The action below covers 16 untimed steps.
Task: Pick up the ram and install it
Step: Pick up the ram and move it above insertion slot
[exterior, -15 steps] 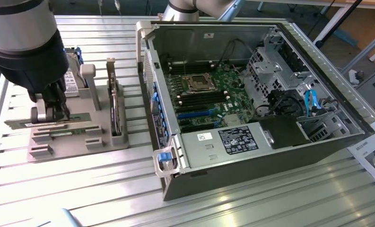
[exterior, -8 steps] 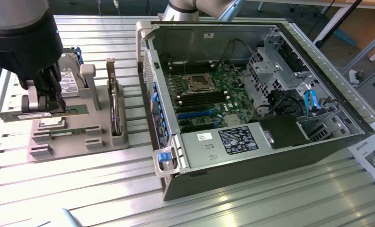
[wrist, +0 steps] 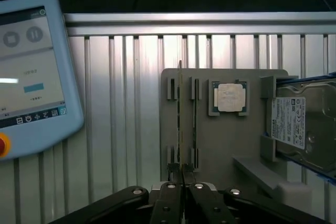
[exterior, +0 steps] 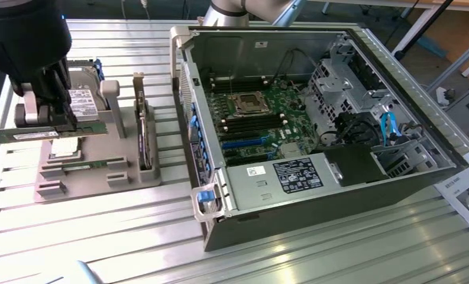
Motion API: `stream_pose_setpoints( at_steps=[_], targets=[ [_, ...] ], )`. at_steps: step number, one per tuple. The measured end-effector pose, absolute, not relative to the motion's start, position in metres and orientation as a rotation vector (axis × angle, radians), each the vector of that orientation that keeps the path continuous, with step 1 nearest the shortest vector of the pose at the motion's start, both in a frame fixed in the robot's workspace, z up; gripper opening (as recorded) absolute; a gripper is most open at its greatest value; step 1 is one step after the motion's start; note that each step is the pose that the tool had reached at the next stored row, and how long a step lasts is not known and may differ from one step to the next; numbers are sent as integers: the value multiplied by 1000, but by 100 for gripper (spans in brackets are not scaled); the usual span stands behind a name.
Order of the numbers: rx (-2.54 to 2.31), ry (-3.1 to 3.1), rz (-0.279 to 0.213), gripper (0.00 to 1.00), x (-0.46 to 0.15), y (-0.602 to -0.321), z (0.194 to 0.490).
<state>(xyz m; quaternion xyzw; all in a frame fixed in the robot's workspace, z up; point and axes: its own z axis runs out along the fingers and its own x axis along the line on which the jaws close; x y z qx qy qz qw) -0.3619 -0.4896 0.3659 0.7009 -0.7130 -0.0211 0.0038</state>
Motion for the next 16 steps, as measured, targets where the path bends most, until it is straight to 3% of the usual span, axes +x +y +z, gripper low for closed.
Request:
stream_pose_setpoints(
  at_steps=[7,16],
  targets=[
    [2197,-2235,-66,12,-362,-490,384],
    [2196,-2235,-66,12,-362,-490,384]
  ],
)
